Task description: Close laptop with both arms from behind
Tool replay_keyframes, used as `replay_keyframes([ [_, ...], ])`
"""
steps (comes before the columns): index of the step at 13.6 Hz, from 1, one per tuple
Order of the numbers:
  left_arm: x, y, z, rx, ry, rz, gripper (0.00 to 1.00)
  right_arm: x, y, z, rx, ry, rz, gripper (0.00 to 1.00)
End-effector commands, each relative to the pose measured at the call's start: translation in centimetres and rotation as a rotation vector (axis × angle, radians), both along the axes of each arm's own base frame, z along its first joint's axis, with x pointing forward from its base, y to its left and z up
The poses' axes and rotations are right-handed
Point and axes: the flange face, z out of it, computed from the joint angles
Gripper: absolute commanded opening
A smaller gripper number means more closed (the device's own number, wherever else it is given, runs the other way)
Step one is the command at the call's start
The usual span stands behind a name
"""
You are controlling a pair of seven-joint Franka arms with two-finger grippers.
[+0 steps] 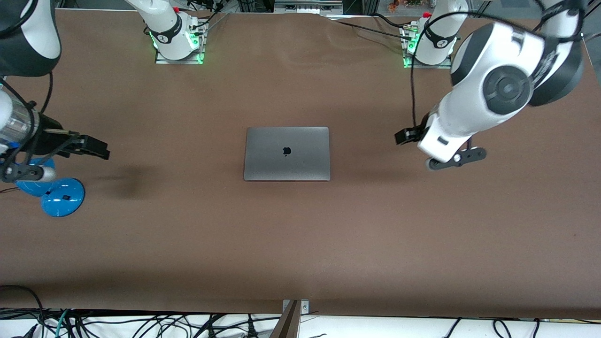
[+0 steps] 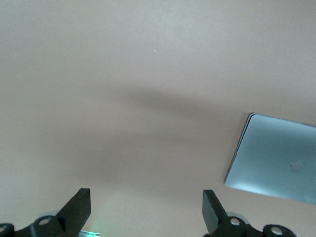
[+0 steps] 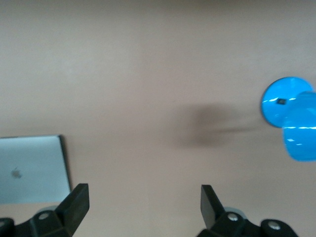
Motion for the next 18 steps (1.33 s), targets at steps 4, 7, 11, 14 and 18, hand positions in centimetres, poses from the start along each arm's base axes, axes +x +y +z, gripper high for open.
replay_keyframes([
  [4,-5.7,5.9,4.6,0.022,-0.072,-0.161,1.00,-3.7,-2.4,2.7,-0.047,-0.048,0.041,1.00],
  [7,-5.3,8.6,7.0,0.071,-0.094,-0.233,1.00,-4.6,-2.6,3.8,-0.048,-0.067,0.027,1.00],
  [11,-5.4,8.5,10.4,0.018,-0.119,-0.205,1.00,-6.4,-1.7,5.1,-0.040,-0.067,0.044,1.00],
  [14,-5.1,7.9,10.9,-0.018,-0.133,-0.203,1.00,-8.1,-0.6,5.8,-0.043,-0.034,0.058,1.00],
  [18,-4.7,6.6,10.5,-0.026,-0.149,-0.223,1.00,-8.1,-2.2,4.8,-0.044,-0.016,0.032,1.00],
])
